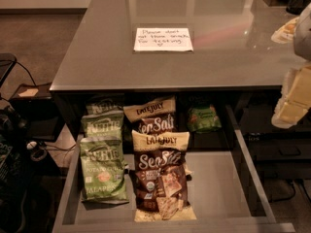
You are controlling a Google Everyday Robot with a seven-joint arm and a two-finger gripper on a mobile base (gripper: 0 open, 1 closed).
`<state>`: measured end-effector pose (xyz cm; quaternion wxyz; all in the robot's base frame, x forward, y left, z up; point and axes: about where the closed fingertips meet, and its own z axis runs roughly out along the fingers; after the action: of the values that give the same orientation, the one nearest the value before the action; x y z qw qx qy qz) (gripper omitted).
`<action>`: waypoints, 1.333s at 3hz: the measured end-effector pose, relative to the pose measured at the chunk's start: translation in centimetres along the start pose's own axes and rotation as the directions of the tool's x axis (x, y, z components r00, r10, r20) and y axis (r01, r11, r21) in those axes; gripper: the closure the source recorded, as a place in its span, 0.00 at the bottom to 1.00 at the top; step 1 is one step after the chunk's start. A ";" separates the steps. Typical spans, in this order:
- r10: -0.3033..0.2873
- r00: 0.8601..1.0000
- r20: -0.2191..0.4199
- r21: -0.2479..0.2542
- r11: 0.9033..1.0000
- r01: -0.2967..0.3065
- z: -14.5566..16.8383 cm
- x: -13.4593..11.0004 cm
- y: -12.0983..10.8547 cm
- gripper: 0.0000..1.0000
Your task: Pick green rice chip bag from bottom drawer and place on counter
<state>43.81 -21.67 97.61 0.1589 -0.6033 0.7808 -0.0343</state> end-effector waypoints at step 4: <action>0.140 0.983 0.119 0.006 0.990 -0.142 7.8 -1.3 3.3 0.00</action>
Offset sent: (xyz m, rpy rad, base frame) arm -0.0108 0.0055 -0.0334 0.0658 0.0216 -0.0218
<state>43.28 -18.44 89.64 0.2110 -0.5462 0.8106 0.0072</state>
